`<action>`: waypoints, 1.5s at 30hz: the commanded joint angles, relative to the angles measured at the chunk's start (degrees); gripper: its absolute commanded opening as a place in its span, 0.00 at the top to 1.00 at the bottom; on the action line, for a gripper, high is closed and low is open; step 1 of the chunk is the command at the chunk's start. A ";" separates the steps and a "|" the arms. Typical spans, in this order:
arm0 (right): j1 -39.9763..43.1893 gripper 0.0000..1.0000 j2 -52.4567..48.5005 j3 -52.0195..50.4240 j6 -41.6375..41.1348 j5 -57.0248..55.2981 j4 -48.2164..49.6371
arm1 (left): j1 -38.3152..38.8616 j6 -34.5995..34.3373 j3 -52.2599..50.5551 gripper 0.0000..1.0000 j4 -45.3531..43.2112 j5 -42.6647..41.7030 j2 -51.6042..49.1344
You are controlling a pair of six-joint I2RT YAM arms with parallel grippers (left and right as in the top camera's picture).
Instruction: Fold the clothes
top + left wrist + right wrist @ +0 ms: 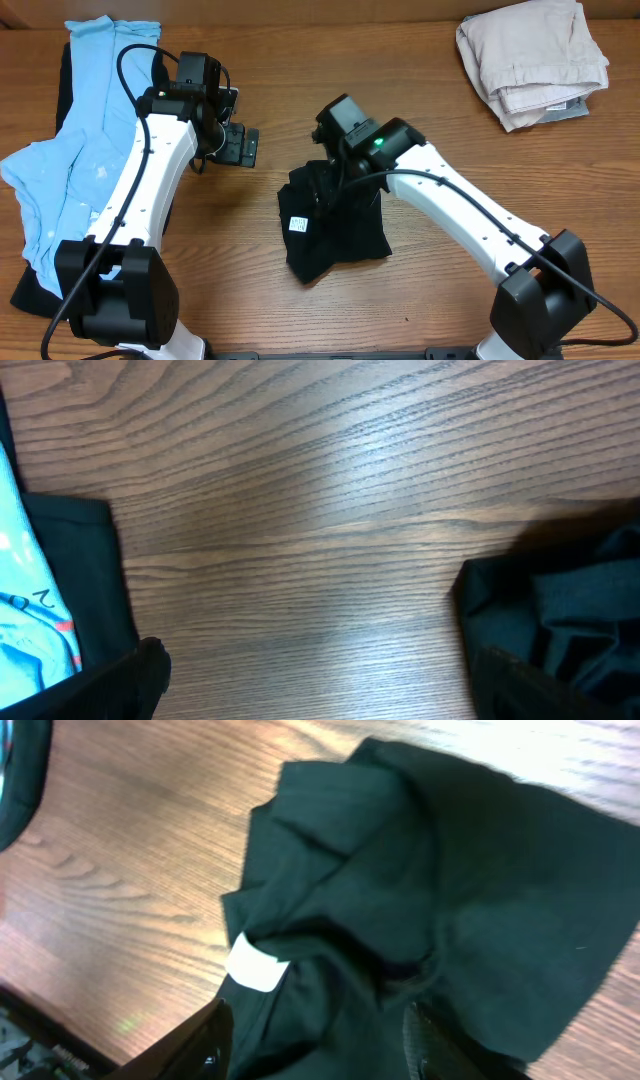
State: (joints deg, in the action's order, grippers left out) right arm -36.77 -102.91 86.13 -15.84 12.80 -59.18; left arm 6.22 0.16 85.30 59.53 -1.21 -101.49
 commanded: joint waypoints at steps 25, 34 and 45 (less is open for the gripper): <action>1.99 0.59 -4.48 -4.76 -12.61 -10.19 5.20 | -0.26 -0.11 1.11 0.00 -0.96 0.37 -0.42; 1.99 0.64 -8.07 -4.76 -12.72 -9.94 6.27 | -0.26 0.11 1.11 0.00 -0.92 1.86 -0.42; 1.49 0.96 -8.00 -0.26 -10.43 -5.66 7.69 | -0.28 0.07 1.11 0.00 -1.33 5.55 -0.39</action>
State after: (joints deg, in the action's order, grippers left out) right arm -34.63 -111.18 81.67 -28.18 3.95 -51.88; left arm 6.22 0.16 85.30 58.70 0.91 -101.49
